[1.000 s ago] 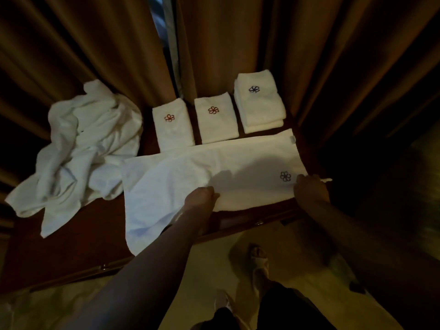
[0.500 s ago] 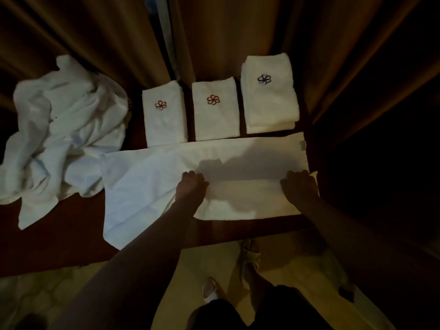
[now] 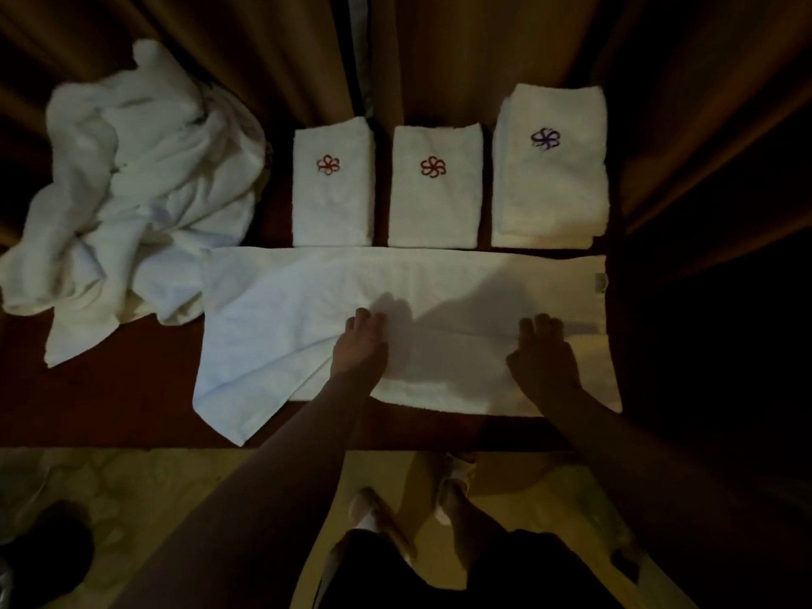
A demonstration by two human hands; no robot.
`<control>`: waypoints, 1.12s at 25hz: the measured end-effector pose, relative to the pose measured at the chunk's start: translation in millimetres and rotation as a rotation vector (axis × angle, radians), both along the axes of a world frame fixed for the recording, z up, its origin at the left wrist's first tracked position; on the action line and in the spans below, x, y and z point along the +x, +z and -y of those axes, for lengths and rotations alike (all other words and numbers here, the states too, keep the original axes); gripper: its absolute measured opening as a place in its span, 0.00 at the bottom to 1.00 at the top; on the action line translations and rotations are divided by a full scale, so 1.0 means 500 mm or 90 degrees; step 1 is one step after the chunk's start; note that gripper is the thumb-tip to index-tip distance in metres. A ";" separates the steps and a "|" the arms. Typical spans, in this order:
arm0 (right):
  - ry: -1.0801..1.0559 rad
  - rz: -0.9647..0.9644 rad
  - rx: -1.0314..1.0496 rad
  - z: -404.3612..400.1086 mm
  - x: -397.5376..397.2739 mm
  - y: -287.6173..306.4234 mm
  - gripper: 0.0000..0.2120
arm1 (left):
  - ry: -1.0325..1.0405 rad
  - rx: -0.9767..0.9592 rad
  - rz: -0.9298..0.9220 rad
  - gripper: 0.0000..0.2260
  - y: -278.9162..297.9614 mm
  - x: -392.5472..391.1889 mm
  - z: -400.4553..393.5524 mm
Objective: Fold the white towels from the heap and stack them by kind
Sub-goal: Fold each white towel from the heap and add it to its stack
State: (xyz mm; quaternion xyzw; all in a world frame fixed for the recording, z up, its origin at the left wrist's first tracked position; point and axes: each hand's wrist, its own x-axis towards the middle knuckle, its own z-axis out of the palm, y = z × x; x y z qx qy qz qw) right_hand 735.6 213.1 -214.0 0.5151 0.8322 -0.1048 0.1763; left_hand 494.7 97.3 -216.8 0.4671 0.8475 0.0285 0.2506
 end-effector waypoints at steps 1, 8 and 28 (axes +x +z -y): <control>0.035 -0.013 0.007 0.012 -0.019 -0.004 0.27 | 0.006 -0.005 0.005 0.19 0.000 -0.007 0.016; 0.142 -0.112 -0.079 0.110 -0.202 0.008 0.19 | 0.030 -0.028 -0.064 0.23 0.003 -0.120 0.170; -0.495 -0.332 -0.264 0.361 -0.625 -0.027 0.19 | -0.150 0.045 0.174 0.24 -0.044 -0.491 0.476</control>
